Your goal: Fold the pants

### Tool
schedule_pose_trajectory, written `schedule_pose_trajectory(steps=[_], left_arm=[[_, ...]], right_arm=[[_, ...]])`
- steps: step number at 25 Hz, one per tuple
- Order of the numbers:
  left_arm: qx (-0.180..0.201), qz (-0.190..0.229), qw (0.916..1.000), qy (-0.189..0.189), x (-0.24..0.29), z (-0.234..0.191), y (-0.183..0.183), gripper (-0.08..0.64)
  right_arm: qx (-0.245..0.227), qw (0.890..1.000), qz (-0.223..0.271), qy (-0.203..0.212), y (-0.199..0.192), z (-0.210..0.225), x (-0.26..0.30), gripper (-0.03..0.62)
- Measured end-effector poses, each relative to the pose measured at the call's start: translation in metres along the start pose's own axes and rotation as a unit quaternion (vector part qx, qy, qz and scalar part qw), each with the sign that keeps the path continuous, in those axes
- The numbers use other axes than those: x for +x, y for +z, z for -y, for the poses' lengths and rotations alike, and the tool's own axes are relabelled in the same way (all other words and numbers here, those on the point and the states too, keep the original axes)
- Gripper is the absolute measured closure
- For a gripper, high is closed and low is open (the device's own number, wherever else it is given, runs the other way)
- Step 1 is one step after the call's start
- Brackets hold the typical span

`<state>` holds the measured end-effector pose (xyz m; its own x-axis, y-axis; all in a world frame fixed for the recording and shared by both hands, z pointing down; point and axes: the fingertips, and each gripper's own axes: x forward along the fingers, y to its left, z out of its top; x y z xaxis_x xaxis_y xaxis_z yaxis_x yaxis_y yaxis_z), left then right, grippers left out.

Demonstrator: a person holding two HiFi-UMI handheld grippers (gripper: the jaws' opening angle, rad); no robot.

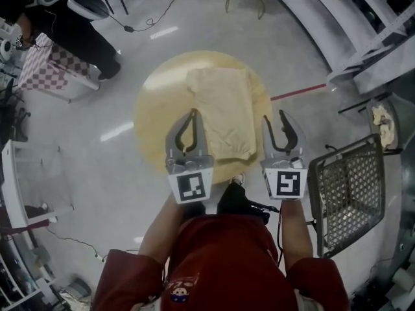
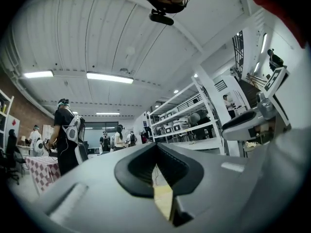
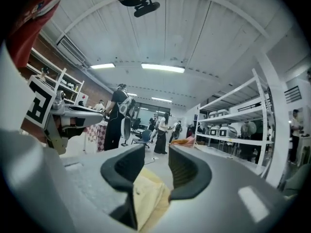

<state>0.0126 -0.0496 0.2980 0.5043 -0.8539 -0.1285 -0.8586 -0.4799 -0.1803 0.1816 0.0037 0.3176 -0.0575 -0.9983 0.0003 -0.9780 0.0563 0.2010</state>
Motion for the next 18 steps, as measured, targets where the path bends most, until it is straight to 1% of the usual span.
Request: schedule_pose_trajectory(steps=[2,3,5,6,9,10,12,14,16,17,18], left_arm=[[0.004,-0.004,0.9999,0.014,0.003,0.003,-0.001,0.554],[0.015,-0.007,0.9997,0.018,0.004,0.005,-0.002,0.554],[0.054,-0.017,0.9983,0.016,0.005,0.009,-0.003,0.554],[0.06,-0.021,0.9978,0.02,0.004,0.01,-0.004,0.554],[0.046,-0.029,0.9975,0.045,-0.006,0.009,-0.008,0.554],[0.049,-0.033,0.9971,0.048,-0.01,0.008,-0.01,0.552],[0.04,-0.036,0.9969,0.057,-0.016,0.007,-0.015,0.554],[0.043,-0.039,0.9967,0.057,-0.023,0.009,-0.02,0.554],[0.031,-0.04,0.9969,0.06,-0.032,0.012,-0.026,0.554],[0.047,-0.043,0.9966,0.052,-0.035,0.015,-0.028,0.552],[0.073,-0.048,0.9954,0.039,-0.038,0.018,-0.029,0.554]], right_arm=[[0.001,1.0,-0.001,0.018,-0.004,0.008,0.007,0.448],[0.004,1.0,-0.003,0.024,-0.006,0.011,0.01,0.448],[0.009,0.999,-0.004,0.038,-0.009,0.016,0.015,0.448],[0.011,0.999,-0.005,0.046,-0.011,0.016,0.017,0.448],[0.013,0.997,-0.012,0.074,-0.02,0.01,0.018,0.448],[0.013,0.996,-0.015,0.082,-0.024,0.007,0.018,0.448],[0.015,0.995,-0.021,0.092,-0.03,0.001,0.017,0.448],[0.016,0.994,-0.032,0.099,-0.039,-0.004,0.012,0.448],[0.013,0.993,-0.047,0.105,-0.048,-0.01,0.005,0.448],[0.012,0.993,-0.052,0.108,-0.052,-0.014,0.001,0.448],[0.011,0.992,-0.058,0.112,-0.056,-0.018,-0.003,0.448]])
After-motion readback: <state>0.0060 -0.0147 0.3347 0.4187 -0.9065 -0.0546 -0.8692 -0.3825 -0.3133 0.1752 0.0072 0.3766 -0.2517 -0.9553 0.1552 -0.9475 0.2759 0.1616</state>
